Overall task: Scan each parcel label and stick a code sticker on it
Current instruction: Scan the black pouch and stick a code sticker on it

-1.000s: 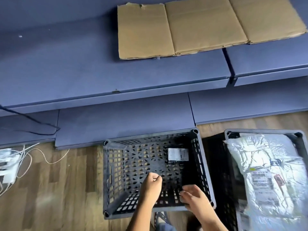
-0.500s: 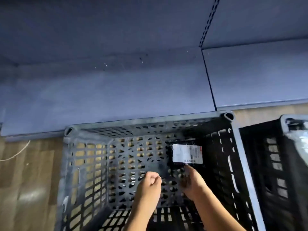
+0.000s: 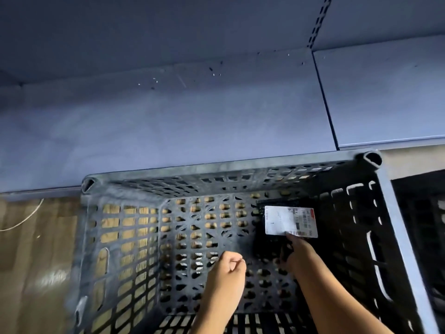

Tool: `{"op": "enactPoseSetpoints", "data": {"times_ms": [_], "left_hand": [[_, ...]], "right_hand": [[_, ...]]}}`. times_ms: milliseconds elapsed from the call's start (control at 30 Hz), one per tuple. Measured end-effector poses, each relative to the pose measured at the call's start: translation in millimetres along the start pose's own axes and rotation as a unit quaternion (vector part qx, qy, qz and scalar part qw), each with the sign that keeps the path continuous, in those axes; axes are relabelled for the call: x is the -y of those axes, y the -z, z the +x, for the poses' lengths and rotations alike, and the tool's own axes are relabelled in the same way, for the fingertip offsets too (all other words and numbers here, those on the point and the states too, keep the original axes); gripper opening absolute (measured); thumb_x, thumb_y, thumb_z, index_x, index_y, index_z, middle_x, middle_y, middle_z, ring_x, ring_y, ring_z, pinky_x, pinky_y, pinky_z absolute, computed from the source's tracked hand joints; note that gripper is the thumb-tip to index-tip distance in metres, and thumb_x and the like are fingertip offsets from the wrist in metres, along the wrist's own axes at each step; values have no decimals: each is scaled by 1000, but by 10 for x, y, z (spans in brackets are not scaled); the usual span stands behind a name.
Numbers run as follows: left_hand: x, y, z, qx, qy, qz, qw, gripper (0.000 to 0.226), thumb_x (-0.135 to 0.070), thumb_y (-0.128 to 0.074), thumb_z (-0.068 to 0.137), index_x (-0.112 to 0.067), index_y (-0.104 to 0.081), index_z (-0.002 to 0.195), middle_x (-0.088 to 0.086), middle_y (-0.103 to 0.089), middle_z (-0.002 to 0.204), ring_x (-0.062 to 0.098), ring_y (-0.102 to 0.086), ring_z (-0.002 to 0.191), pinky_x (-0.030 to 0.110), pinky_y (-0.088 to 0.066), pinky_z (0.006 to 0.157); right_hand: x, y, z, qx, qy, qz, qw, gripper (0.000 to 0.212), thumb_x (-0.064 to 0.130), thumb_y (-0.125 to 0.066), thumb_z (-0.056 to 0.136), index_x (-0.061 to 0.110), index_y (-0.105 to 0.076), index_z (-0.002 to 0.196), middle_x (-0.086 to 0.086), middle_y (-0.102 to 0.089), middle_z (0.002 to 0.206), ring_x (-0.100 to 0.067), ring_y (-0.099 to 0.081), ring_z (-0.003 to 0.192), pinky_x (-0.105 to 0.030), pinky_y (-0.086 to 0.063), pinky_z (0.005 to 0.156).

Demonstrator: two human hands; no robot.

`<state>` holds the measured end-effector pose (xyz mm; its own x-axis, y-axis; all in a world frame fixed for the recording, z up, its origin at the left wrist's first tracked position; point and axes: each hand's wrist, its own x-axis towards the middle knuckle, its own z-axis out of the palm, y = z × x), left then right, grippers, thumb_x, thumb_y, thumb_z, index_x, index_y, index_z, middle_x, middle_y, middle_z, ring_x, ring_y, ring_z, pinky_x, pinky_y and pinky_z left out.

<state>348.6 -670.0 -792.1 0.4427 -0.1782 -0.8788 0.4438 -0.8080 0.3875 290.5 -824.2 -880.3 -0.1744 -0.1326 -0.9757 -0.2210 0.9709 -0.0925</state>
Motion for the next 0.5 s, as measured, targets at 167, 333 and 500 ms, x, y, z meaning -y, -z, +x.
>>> {"op": "enactPoseSetpoints", "data": {"times_ms": [167,333,500], "left_hand": [[-32,71,-199,-6,6,-6,1000,11,-29,-45,96,-34,-53,92,-13,-61,106,10,-61,98,28,-46,88],[-75,173,-788,-33,13,-16,999,10,-24,-49,95,-31,-54,89,-11,-62,101,11,-62,90,27,-47,81],[-282,533,-1605,-36,8,-41,998,12,-22,-45,98,-27,-54,91,-4,-63,95,17,-63,86,30,-47,73]], "right_hand": [[72,8,-166,62,21,45,997,5,16,-56,94,11,-53,92,-6,-50,76,-19,-50,66,-34,-49,59],[-105,302,-797,92,90,1,992,20,7,-54,93,13,-52,112,-11,-59,82,-20,-56,63,-25,-51,41],[-170,761,-2019,143,145,-77,976,24,6,-54,93,16,-55,114,-10,-65,108,-23,-60,86,-32,-47,65]]}}
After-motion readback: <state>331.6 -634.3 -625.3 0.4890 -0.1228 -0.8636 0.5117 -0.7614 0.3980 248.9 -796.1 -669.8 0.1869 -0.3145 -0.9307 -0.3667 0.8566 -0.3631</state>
